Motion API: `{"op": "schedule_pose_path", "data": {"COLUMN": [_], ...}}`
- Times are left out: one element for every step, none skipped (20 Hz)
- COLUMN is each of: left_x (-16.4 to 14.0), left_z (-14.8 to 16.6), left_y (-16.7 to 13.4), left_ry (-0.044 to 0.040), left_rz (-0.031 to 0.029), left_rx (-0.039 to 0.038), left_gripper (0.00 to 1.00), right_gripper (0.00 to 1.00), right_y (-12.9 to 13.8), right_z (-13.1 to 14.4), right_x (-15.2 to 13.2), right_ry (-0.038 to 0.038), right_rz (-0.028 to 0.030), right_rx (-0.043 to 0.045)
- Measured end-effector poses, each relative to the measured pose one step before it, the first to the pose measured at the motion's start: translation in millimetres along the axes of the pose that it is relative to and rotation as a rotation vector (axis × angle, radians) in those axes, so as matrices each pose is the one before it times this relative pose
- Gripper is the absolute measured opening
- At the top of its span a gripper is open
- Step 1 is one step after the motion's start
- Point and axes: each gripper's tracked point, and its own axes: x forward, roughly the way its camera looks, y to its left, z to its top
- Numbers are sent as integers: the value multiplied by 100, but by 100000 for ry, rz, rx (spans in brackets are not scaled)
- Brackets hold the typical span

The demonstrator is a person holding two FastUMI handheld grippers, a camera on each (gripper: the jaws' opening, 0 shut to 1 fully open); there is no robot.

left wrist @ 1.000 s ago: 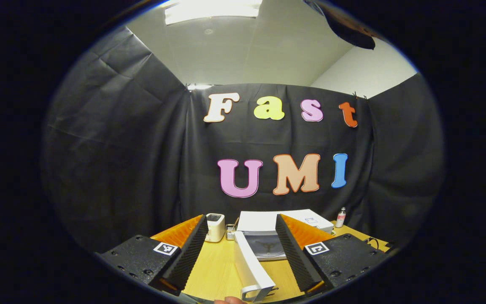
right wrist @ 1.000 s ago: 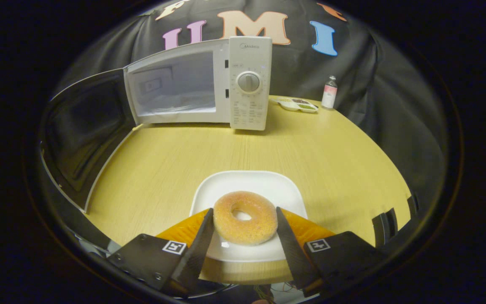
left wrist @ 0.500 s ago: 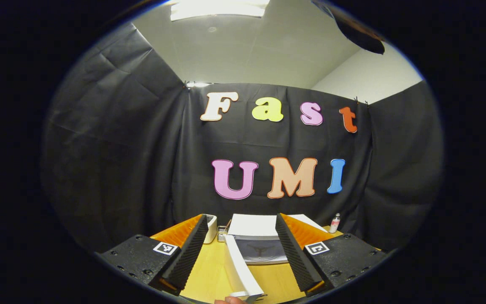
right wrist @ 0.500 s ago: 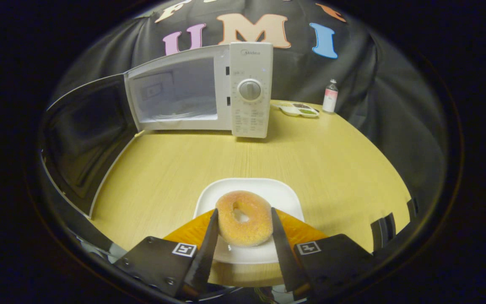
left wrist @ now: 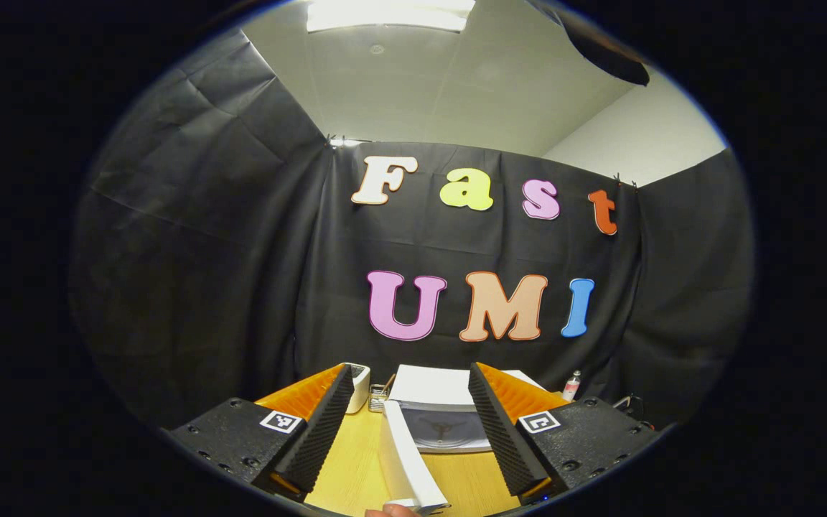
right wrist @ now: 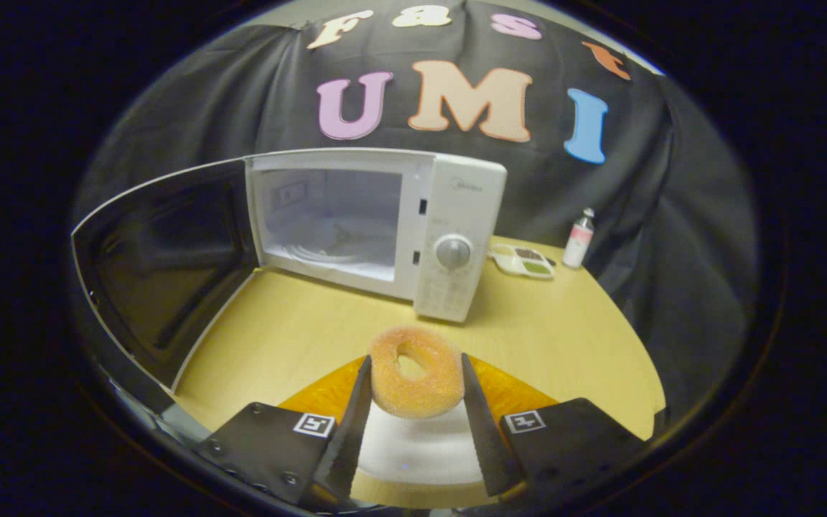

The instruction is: Open the microwave oven with the left hand, put the food in, and close the microwave oven.

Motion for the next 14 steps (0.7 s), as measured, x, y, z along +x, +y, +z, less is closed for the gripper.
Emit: {"op": "schedule_pose_path", "data": {"left_x": [10,-30,-3,1,47,-23,72,-85,-189,-877,-483,-159,-97,33], "left_z": [-24,-30,39,-105,-40,-112,-173,-132,137,194,2,-169,-58,105], "left_y": [70,102,113,130,102,102,134,124,281,763,300,168,103,-144], "left_ry": [-144,46,-68,-107,7,84,108,-46,80,299,491,503,230,287], "left_rz": [530,679,811,993,813,855,635,652,608,580,638,457,129,5], "left_rx": [-52,130,342,506,548,832,741,633,358,274,494,797,717,984], "left_gripper": [90,90,94,90,94,94,94,90,90,94,90,90,90,90], "right_gripper": [65,71,71,71,70,70,70,70,70,70,70,70,70,70], "right_y": [577,591,736,767,797,796,815,769,646,702,522,552,489,579], "right_z": [1078,908,674,533,450,373,247,333,308,243,-53,92,8,194], "right_x": [601,418,582,664,688,762,881,820,1021,932,836,779,601,653], "right_ry": [-1620,-1173,-747,-331,-215,91,790,407,253,703,1178,978,569,49], "right_rz": [1211,1137,1487,1477,1039,888,1089,779,271,375,-355,-141,-336,9], "right_rx": [-1410,-474,497,1217,1480,1916,3027,3150,2852,3685,4527,5893,4891,5532]}}
